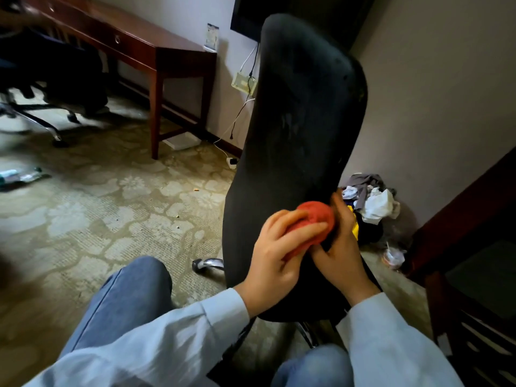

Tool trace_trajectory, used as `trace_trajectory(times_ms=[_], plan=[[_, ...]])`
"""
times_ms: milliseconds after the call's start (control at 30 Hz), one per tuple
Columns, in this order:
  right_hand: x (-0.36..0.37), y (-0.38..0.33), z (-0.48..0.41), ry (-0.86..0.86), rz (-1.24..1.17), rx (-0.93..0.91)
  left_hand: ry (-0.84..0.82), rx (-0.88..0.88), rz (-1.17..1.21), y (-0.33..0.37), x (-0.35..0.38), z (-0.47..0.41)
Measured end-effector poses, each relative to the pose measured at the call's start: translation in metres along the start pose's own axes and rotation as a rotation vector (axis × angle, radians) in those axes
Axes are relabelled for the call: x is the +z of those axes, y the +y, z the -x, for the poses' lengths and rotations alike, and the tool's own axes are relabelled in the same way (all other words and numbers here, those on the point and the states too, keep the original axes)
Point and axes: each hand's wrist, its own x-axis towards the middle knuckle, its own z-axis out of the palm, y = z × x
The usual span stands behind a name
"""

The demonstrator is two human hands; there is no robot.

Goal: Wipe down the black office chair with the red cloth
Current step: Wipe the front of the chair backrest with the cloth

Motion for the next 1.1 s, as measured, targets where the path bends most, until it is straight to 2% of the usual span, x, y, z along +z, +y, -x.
trace_trajectory(times_ms=[100, 167, 233, 300, 367, 467, 533, 600, 867, 933, 1000, 1100], plan=[[-0.006, -0.003, -0.001, -0.039, -0.007, -0.005, 0.129, 0.005, -0.026, 0.001, -0.010, -0.022], [-0.010, -0.002, -0.002, -0.070, 0.060, 0.042, 0.228, 0.099, -0.129, 0.006, -0.018, -0.052], [-0.012, 0.001, -0.003, -0.098, 0.126, 0.090, 0.256, 0.231, -0.265, 0.014, -0.025, -0.087], [-0.012, 0.000, -0.002, -0.101, 0.202, 0.082, 0.216, 0.328, -0.390, 0.023, -0.027, -0.112], [-0.009, -0.003, 0.001, -0.082, 0.127, 0.095, 0.163, 0.381, -0.479, 0.023, -0.025, -0.119], [-0.002, 0.001, 0.006, -0.037, -0.006, 0.158, 0.083, 0.471, -0.568, 0.009, -0.023, -0.100], [0.001, 0.005, 0.008, -0.056, -0.008, 0.201, 0.014, 0.548, -0.625, -0.001, -0.022, -0.079], [0.002, 0.005, 0.008, -0.059, -0.006, 0.221, -0.043, 0.552, -0.629, -0.009, -0.020, -0.059], [0.003, 0.012, 0.022, -0.096, 0.154, 0.128, -0.279, 0.457, -0.657, -0.051, -0.036, 0.016], [0.009, 0.014, 0.027, -0.082, 0.180, 0.139, -0.335, 0.356, -0.573, -0.060, -0.042, 0.028], [0.019, 0.013, 0.033, -0.034, 0.237, 0.108, -0.206, 0.112, -0.373, -0.060, -0.044, 0.035], [0.039, 0.012, 0.040, 0.020, 0.371, 0.073, 0.204, -0.271, -0.111, -0.051, -0.037, 0.020]])
